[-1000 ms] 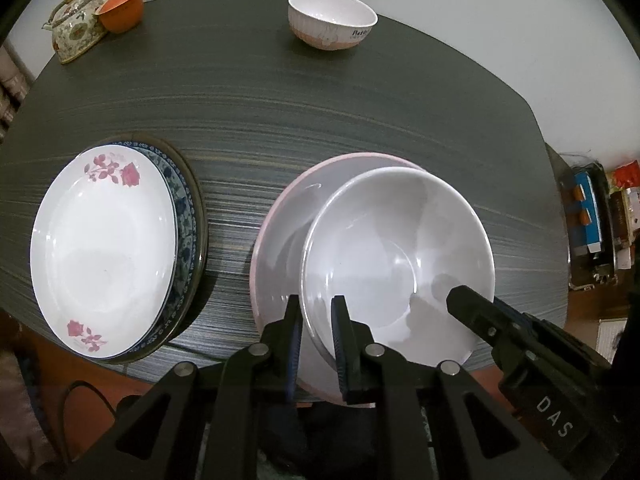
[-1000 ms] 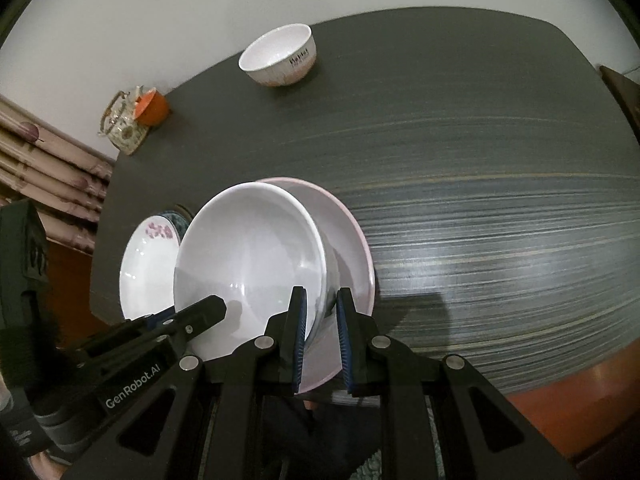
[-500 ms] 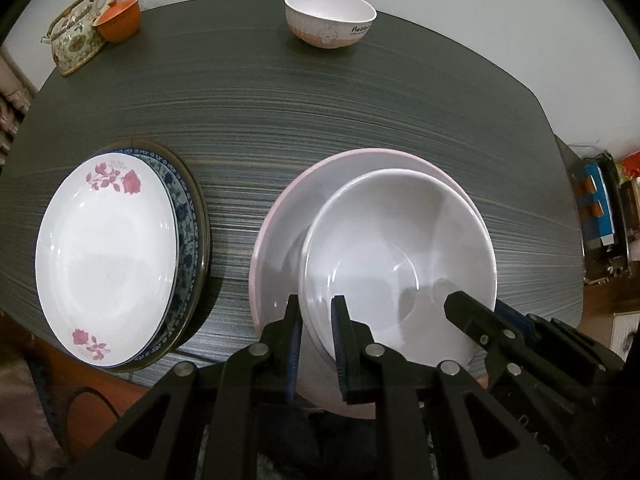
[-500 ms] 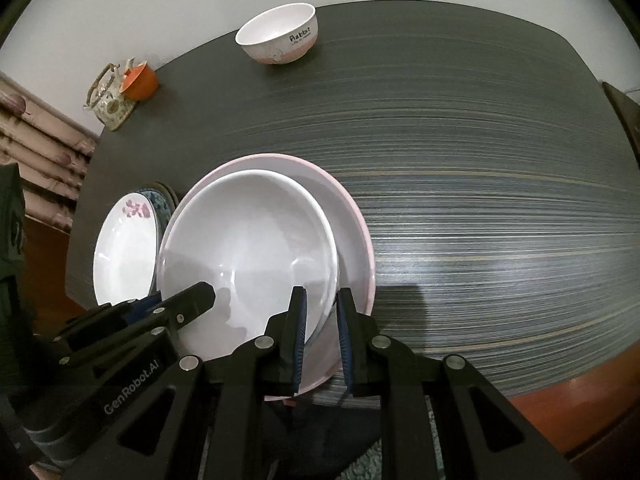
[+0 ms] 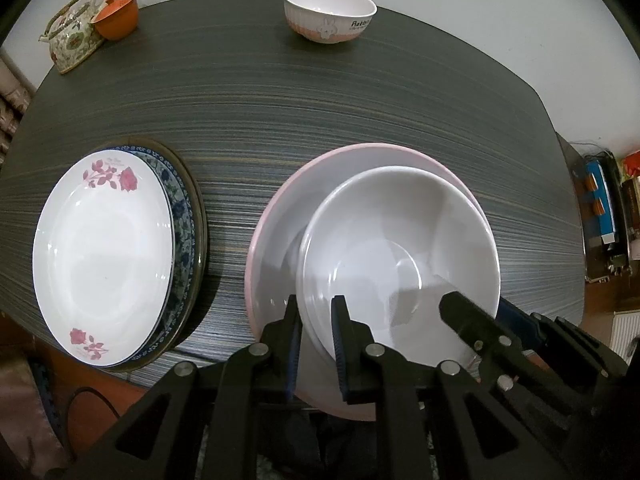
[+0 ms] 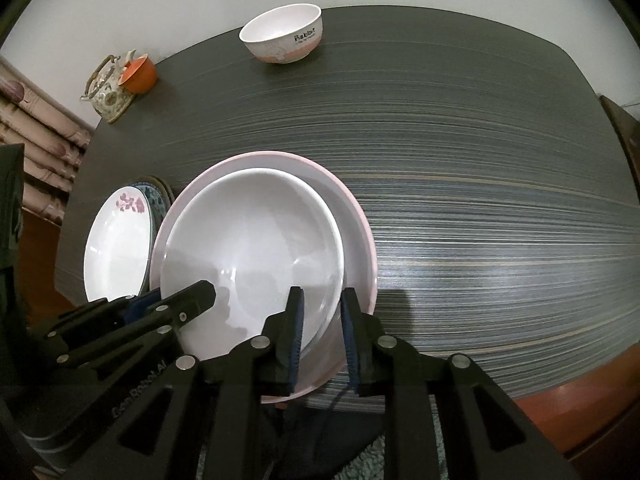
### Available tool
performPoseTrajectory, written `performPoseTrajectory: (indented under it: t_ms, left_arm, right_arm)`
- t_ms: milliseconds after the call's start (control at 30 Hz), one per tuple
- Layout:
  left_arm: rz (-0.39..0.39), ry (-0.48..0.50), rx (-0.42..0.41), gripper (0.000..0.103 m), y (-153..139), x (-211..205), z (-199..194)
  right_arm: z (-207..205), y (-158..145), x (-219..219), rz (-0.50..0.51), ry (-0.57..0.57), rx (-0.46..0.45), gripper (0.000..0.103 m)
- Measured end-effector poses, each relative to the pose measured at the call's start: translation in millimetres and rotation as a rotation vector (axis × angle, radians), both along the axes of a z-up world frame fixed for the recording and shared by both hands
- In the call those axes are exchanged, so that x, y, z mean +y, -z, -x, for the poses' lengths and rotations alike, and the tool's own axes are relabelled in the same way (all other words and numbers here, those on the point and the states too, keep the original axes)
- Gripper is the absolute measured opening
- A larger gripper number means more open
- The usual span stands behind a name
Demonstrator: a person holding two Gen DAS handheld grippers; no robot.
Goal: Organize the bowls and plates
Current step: 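Lower the white bowl into the pink-rimmed bowl with both tools, then open both tools and release the white bowl inside the pink-rimmed bowl, then move both tools to the small white 'Rabbit' bowl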
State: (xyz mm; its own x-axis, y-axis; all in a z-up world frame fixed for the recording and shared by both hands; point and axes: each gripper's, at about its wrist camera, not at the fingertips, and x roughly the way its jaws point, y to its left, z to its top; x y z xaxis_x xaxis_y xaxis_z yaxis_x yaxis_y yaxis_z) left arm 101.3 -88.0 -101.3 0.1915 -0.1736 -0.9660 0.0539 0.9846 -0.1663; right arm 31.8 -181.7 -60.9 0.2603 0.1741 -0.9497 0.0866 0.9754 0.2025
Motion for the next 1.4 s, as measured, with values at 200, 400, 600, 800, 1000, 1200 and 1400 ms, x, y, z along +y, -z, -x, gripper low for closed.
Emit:
performPoseTrajectory:
  t_ms: [200,400,600,800,1000,1200,1400]
  left_arm:
    - [0.009,-0.011,0.007,0.015,1,4,-1]
    - [0.020,-0.011,0.011,0.016,1,8,0]
    - [0.037,-0.015,0.015,0.019,-1,9,-2]
    - [0.034,-0.016,0.002,0.025,-6,12,-4]
    - [0.028,-0.015,-0.010,0.027,-12,15,-4]
    - [0.004,0.000,-0.066,0.035,-25,16,-3]
    - [0.004,0.004,-0.103,0.035,-36,16,-6]
  right_arm:
    - [1,-1,3,-0.002,-0.001,-0.001,0.027]
    - [3,-2,2,-0.015,-0.001,0.007,0.028]
    - [3,-3,0,-0.024,0.000,0.012,0.029]
    - [3,-8,-4,-0.027,0.004,0.003,0.031]
    - [4,-10,-5,-0.038,0.011,-0.001,0.032]
    - [5,-15,-8,-0.047,0.018,-0.018,0.036]
    - [5,-26,-17,-0.063,0.021,-0.040,0.038]
